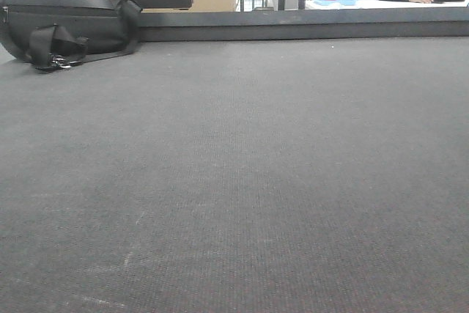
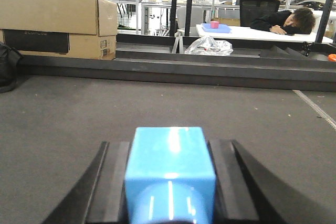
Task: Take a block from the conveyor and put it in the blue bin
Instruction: 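Lift both held blocks up off the conveyor belt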
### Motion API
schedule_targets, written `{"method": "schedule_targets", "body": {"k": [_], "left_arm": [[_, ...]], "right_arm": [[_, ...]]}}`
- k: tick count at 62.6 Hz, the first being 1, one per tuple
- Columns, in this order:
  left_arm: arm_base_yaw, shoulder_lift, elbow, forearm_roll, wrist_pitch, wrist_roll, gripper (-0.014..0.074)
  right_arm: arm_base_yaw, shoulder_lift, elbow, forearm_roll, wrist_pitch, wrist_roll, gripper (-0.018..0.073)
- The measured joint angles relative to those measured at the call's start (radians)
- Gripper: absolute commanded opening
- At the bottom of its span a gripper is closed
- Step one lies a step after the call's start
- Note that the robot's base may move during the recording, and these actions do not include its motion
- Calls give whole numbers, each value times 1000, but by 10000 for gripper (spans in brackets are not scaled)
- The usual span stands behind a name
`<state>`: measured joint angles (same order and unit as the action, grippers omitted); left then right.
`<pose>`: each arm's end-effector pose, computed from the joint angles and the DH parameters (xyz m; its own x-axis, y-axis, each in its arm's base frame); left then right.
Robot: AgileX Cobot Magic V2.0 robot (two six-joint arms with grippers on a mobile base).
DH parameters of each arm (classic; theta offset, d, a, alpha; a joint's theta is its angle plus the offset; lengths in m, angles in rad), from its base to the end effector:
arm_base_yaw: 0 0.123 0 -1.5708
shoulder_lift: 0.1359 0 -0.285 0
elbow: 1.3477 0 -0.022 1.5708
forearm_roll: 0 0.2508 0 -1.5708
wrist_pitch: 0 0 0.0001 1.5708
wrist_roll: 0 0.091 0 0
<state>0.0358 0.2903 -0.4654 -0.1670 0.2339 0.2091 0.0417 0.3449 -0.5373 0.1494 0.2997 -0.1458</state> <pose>0.0680 -0.0011 0.3299 0.0316 0.0477 -0.9984 0.0013 0.9989 0.0477 0.0730 0.0071 0.3435 -0.0167 -0.0037 -0.9999 -0.0856 0.9963 -0.0022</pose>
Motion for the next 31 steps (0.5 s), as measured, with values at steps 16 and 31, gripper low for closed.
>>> {"method": "schedule_targets", "body": {"k": [16, 31], "left_arm": [[0, 0, 0, 0, 0, 0, -111], [0, 0, 0, 0, 0, 0, -111]], "right_arm": [[0, 0, 0, 0, 0, 0, -162], [0, 0, 0, 0, 0, 0, -162]]}}
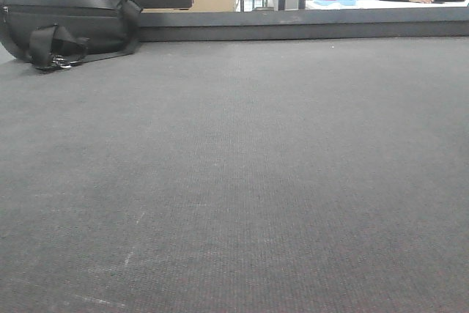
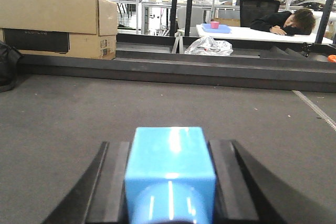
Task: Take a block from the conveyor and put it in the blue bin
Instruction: 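Lift both held blocks up off the conveyor belt, then drive the base away from the conveyor holding both blocks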
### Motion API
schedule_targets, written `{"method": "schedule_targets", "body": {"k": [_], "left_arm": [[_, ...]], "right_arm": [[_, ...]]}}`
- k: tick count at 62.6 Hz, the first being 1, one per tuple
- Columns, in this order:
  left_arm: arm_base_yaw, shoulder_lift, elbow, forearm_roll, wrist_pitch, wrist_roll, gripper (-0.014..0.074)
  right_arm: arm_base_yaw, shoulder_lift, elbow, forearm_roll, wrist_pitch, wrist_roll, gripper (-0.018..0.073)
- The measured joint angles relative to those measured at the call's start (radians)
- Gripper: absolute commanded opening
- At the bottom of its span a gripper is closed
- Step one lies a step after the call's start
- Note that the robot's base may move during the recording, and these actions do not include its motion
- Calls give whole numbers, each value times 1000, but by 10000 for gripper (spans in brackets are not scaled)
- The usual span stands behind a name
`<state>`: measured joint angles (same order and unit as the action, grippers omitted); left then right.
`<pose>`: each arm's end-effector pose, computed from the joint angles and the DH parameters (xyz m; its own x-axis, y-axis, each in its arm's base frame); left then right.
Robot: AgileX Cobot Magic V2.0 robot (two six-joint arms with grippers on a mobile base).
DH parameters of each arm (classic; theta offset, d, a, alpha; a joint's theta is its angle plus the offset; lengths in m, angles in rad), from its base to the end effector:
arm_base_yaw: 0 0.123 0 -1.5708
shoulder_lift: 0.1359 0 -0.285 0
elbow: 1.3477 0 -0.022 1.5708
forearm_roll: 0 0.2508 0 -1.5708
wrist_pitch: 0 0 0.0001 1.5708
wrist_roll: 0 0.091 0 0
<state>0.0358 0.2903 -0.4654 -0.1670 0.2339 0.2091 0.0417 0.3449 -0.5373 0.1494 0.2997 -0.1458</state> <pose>0.0680 -0.0011 0.3299 0.0316 0.0477 -0.9984 0.0013 0.9989 0.0477 0.0730 0.0071 0.3435 -0.0167 -0.0037 -0.9999 -0.0856 0.9963 -0.0022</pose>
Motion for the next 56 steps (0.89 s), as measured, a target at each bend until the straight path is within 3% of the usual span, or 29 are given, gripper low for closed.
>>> {"method": "schedule_targets", "body": {"k": [56], "left_arm": [[0, 0, 0, 0, 0, 0, -111]], "right_arm": [[0, 0, 0, 0, 0, -2, -162]]}}
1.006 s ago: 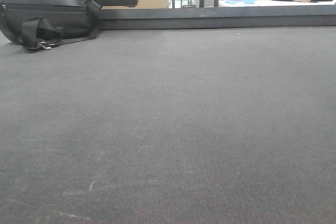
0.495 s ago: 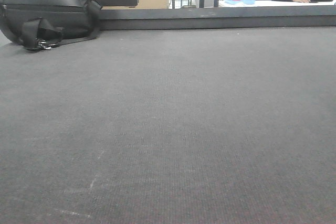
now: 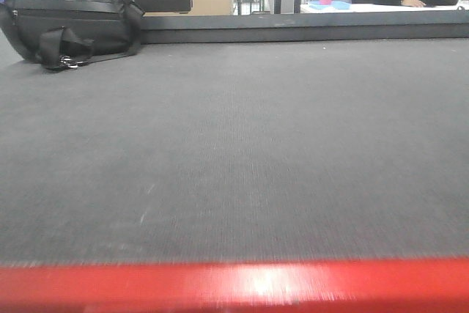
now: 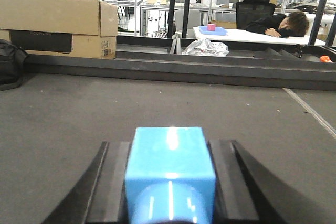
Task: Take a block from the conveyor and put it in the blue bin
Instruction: 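Drive the base away from the conveyor holding both blocks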
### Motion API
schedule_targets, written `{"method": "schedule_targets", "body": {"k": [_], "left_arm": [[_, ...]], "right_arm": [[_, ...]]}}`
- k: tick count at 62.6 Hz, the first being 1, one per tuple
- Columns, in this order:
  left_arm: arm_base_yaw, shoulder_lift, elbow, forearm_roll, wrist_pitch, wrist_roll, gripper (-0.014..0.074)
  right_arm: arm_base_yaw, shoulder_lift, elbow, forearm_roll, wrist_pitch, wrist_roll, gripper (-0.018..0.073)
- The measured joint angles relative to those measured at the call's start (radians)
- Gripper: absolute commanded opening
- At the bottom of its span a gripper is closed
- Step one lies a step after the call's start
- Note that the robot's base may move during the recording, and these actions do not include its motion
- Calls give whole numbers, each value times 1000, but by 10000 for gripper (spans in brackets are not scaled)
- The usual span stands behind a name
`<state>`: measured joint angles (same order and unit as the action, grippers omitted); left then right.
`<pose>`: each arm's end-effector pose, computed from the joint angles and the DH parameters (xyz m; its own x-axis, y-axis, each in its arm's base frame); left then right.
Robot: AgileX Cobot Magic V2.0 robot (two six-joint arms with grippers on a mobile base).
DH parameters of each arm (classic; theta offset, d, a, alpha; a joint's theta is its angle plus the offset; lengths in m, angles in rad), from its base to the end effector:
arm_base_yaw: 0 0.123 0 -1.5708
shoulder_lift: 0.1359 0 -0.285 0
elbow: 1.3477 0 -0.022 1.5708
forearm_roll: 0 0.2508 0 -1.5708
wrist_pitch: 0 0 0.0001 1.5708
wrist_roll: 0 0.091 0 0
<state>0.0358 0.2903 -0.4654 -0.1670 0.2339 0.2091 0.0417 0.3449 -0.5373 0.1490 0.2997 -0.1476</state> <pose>0.0680 -0.0011 0.3299 0.0316 0.0477 -0.9984 0.0013 0.9989 0.0477 0.0730 0.0071 0.3435 -0.0165 -0.0058 -0.9998 -0.0855 0.9963 -0.0044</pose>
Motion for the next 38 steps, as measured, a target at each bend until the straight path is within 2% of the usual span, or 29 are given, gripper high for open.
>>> {"method": "schedule_targets", "body": {"k": [38], "left_arm": [[0, -31, 0, 0, 0, 0, -111]], "right_arm": [[0, 0, 0, 0, 0, 0, -162]]}}
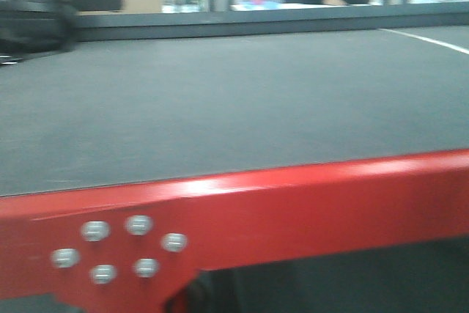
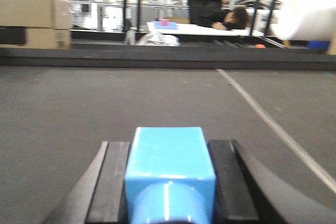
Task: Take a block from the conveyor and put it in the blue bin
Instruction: 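Drive the base away from the conveyor holding both blocks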
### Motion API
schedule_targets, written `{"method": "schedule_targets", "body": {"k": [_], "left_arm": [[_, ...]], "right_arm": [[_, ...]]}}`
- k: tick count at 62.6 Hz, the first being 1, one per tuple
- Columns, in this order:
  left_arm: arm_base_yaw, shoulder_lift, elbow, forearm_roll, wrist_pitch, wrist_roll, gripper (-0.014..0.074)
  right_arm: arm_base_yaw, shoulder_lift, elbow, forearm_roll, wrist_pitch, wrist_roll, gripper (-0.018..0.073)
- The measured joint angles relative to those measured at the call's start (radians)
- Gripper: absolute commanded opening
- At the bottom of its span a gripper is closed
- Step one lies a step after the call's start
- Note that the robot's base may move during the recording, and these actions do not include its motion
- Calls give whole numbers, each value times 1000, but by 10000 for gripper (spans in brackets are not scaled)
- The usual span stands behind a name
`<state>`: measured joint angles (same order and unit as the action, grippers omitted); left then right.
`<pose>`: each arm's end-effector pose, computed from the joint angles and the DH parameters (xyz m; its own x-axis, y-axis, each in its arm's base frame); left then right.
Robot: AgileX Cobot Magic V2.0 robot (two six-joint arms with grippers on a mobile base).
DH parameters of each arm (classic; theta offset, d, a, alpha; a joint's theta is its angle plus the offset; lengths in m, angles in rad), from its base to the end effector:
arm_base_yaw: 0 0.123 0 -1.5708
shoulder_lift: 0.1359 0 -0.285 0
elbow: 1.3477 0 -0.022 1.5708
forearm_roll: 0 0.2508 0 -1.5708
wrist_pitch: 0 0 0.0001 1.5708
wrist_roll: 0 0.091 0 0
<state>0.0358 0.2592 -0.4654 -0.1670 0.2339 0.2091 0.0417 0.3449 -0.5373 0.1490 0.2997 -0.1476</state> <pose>0.0615 -0.0013 0.3319 0.0626 0.0488 -0.9968 -0.0003 0.9988 0.0489 0.0730 0.0071 0.3435 -0.0165 -0.0058 -0.9998 -0.0855 0.9963 -0.0044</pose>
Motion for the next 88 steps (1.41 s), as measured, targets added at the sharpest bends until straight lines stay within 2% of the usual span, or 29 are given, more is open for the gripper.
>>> {"method": "schedule_targets", "body": {"k": [24, 88], "left_arm": [[-1, -91, 0, 0, 0, 0, -111], [-1, -99, 0, 0, 0, 0, -111]], "right_arm": [[0, 0, 0, 0, 0, 0, -162], [0, 0, 0, 0, 0, 0, -162]]}}
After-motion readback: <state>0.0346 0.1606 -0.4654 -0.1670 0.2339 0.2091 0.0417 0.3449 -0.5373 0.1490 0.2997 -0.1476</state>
